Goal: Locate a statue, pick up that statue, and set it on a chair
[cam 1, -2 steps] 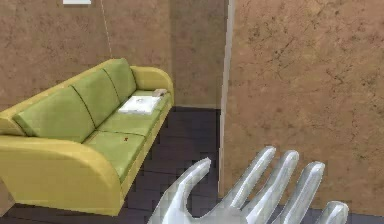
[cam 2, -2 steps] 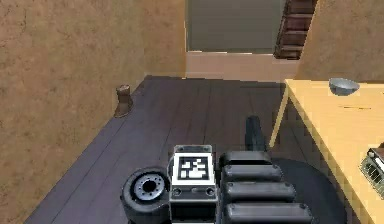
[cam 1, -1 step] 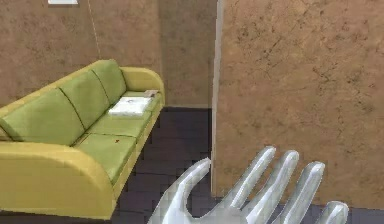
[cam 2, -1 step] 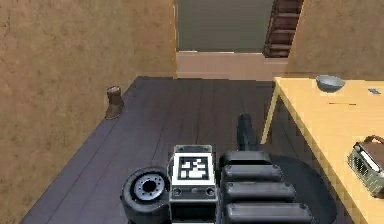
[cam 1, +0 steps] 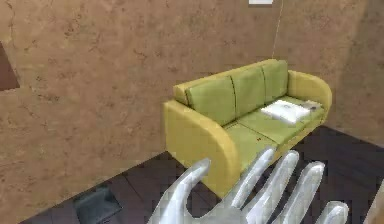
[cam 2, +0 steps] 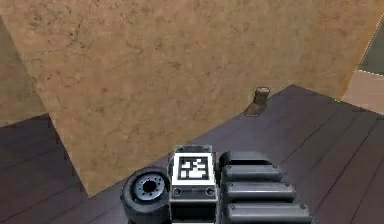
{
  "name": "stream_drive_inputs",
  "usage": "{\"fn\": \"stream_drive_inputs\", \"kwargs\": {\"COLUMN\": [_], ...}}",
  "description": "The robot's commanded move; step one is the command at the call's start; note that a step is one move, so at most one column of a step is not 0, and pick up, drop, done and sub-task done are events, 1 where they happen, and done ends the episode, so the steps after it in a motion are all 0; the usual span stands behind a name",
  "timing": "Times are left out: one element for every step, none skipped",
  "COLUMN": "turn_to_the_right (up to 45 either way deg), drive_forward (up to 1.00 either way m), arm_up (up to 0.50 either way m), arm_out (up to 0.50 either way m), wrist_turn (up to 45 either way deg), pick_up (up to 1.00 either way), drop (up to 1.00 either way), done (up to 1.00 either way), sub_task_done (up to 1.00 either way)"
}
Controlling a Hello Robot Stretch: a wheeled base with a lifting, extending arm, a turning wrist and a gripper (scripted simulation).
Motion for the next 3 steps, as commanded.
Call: {"fn": "stream_drive_inputs", "kwargs": {"turn_to_the_right": [-45.0,-45.0,-6.0], "drive_forward": [0.0,0.0,0.0], "arm_up": [0.0,0.0,0.0], "arm_out": [0.0,0.0,0.0], "wrist_turn": [0.0,0.0,0.0], "pick_up": [0.0,0.0,0.0], "drop": [0.0,0.0,0.0], "done": [0.0,0.0,0.0], "sub_task_done": [0.0,0.0,0.0]}}
